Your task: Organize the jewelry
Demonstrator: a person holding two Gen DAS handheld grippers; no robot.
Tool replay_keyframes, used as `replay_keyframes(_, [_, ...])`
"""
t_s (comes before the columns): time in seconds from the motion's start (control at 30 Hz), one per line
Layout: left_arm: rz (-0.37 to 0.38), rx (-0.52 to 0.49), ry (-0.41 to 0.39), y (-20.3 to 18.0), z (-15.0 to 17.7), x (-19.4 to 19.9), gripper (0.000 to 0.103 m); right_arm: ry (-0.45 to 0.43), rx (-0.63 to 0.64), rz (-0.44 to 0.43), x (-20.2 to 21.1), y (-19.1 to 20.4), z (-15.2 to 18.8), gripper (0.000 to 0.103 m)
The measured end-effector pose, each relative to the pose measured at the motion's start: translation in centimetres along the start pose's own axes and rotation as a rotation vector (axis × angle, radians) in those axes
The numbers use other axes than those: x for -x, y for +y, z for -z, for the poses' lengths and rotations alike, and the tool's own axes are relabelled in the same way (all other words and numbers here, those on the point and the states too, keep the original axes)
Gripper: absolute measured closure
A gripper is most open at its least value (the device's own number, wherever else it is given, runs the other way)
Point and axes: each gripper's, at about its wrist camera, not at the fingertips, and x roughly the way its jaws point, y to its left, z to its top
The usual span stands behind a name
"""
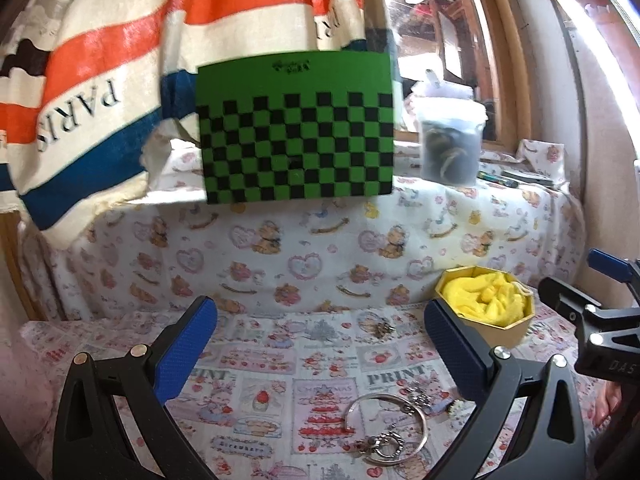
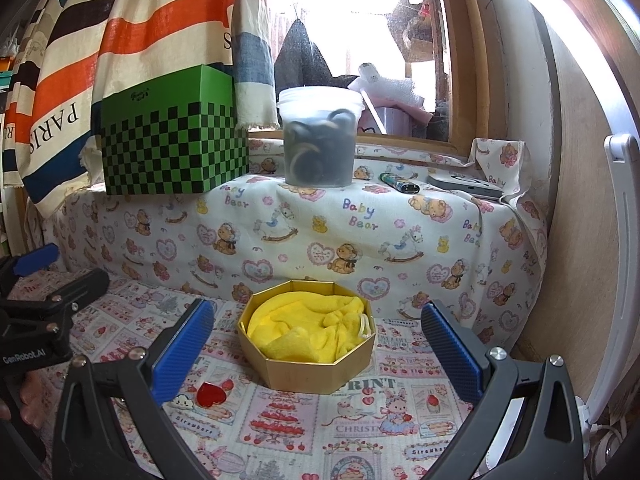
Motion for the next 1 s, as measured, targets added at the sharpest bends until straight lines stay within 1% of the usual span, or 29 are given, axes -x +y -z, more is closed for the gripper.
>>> replay_keyframes(0.03, [-0.002, 0.000, -0.001, 0.0, 0.0, 0.0, 0.000, 0.001, 0.001, 0.002, 0.0, 0.0, 0.0, 0.000])
replay_keyframes(0.1, [0.024, 0.002, 0.000, 0.1, 0.0, 0.0, 0.000, -0.001, 0.006, 0.003, 0.0, 0.1, 0.0, 0.000])
replay_keyframes(0.17, [0.033, 0.011, 0.006, 0.2, 0.0, 0.0, 0.000, -0.004, 0.012, 0.009, 0.1, 0.2, 0.0, 0.000])
replay_keyframes(0.3, [0.022, 0.020, 0.025, 0.3, 0.0, -0.4, 0.000, -0.014, 0.015, 0.035, 0.3, 0.3, 0.0, 0.000])
replay_keyframes(0.4, [0.042, 0.038, 0.092, 0.7, 0.0, -1.7, 0.000, -0.017, 0.011, 0.033, 0.3, 0.2, 0.0, 0.000])
replay_keyframes(0.5, [0.072, 0.097, 0.154, 1.9, 0.2, -2.8, 0.000, -0.017, 0.011, 0.040, 0.4, 0.2, 0.0, 0.000])
replay_keyframes(0.57, [0.086, 0.136, 0.166, 2.7, 0.4, -3.0, 0.000, -0.018, 0.015, 0.044, 0.4, 0.3, 0.0, 0.000])
replay_keyframes(0.67, [0.076, 0.167, 0.183, 3.4, 0.4, -3.3, 0.000, -0.017, 0.024, 0.044, 0.4, 0.5, -0.1, 0.000])
replay_keyframes(0.73, [0.077, 0.187, 0.195, 4.0, 0.3, -3.4, 0.000, -0.001, 0.028, 0.052, 0.3, 0.5, 0.0, 0.000])
replay_keyframes(0.8, [0.067, 0.206, 0.200, 4.5, 0.1, -3.4, 0.000, 0.034, 0.035, 0.088, -0.1, 0.6, 0.0, 0.000])
replay_keyframes(0.87, [0.070, 0.211, 0.197, 4.8, -0.3, -3.1, 0.000, 0.057, 0.038, 0.088, -0.4, 0.5, 0.1, 0.000])
replay_keyframes(0.93, [0.090, 0.208, 0.194, 5.0, -0.7, -2.7, 0.000, 0.068, 0.030, 0.081, -0.5, 0.3, 0.1, 0.000])
replay_keyframes(1.0, [0.122, 0.180, 0.225, 4.8, -1.1, -2.6, 0.000, 0.070, 0.020, 0.085, -0.5, 0.1, 0.2, 0.000])
